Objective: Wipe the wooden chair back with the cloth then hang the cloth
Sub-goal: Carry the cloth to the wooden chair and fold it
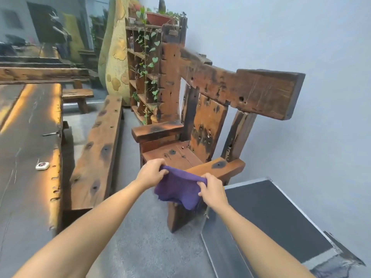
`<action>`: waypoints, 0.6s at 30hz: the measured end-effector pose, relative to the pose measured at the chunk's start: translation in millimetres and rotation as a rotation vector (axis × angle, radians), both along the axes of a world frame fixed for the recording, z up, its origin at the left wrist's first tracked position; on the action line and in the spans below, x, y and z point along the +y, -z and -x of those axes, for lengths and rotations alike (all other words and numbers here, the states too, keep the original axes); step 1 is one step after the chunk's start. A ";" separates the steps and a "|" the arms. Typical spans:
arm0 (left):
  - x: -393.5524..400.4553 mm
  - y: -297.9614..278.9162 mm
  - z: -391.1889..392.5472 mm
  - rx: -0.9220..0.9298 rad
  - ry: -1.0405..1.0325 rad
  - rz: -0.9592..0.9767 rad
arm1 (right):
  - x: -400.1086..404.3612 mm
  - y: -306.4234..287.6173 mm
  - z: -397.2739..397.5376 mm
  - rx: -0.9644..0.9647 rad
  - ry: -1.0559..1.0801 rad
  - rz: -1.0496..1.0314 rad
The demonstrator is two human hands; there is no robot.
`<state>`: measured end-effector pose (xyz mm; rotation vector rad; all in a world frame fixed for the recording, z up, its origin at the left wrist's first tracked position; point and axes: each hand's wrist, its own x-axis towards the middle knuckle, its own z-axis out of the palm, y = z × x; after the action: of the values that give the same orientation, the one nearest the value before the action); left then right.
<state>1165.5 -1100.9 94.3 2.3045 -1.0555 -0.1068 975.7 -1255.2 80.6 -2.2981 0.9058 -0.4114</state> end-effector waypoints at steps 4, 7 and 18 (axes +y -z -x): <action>-39.0 -29.1 -58.0 -0.015 0.016 0.100 | -36.6 -24.2 -63.9 -0.172 0.059 -0.114; -69.5 -41.3 -106.0 -0.054 0.018 0.161 | -63.6 -37.2 -114.9 -0.235 0.085 -0.069; -207.1 -96.7 -308.8 -0.224 0.096 0.100 | -181.3 -81.3 -309.9 -0.419 0.172 -0.101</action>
<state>1474.3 -1308.1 191.0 2.2127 -1.2546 0.1670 1285.6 -1436.6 161.8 -1.9441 0.8858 -0.8627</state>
